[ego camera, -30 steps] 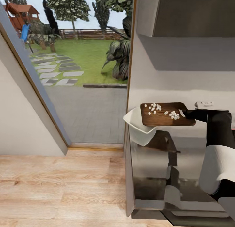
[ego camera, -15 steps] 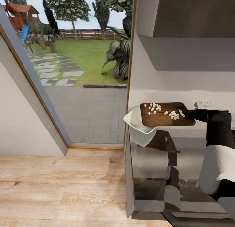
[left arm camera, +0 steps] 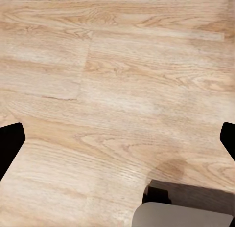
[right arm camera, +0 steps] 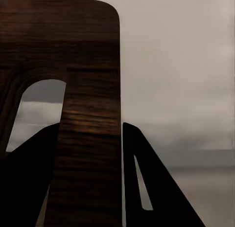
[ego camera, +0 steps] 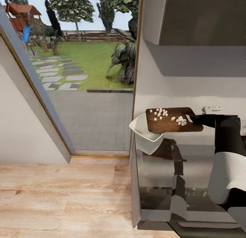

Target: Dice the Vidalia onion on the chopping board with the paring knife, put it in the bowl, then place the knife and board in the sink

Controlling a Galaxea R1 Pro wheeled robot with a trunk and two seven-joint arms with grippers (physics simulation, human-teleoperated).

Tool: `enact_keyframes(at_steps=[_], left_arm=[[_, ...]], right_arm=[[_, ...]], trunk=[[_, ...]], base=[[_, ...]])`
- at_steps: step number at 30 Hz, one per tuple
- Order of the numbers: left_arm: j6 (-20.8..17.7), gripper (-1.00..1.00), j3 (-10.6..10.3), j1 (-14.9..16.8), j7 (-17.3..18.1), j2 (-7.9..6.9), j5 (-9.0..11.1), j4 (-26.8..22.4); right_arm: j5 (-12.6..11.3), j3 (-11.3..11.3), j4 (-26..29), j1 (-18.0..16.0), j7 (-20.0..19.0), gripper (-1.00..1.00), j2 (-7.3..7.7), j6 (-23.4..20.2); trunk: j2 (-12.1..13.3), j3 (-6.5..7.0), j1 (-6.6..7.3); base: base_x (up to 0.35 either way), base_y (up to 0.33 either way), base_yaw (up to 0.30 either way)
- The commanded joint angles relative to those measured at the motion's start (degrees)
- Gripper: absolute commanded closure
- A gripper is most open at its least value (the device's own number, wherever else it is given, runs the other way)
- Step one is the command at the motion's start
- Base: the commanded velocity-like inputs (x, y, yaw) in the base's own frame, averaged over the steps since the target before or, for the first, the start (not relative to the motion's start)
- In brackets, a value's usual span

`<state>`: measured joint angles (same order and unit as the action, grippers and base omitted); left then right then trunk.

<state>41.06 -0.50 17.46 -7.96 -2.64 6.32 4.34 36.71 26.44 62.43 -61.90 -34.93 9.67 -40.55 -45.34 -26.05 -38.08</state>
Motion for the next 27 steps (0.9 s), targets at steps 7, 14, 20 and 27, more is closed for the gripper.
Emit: enact_keyframes(at_steps=[7,14,20,27], left_arm=[[0.33,-1.00,-0.10,0.10,0.13,0.01,0.36,0.22],[0.34,-1.00,-0.10,0.10,0.13,0.01,0.36,0.23],[0.33,-1.00,-0.10,0.08,0.13,0.00,0.36,0.22],[0.33,-1.00,-0.09,0.10,0.13,0.01,0.36,0.23]], right_arm=[[0.80,-0.41,0.06,-0.06,-0.50,1.00,-0.04,-0.05],[2.10,-0.42,0.04,-0.05,-0.49,1.00,-0.05,-0.05],[5.17,-0.42,-0.03,-0.03,-0.49,1.00,-0.16,-0.12],[5.65,-0.59,-0.03,-0.06,-0.49,1.00,-0.27,-0.59]], trunk=[[2.77,1.20,1.53],[5.58,2.46,3.07],[7.98,3.53,4.39],[10.79,4.79,5.93]], base=[[0.000,0.000,0.000],[0.000,0.000,0.000],[0.000,0.000,0.000],[0.000,0.000,0.000]])
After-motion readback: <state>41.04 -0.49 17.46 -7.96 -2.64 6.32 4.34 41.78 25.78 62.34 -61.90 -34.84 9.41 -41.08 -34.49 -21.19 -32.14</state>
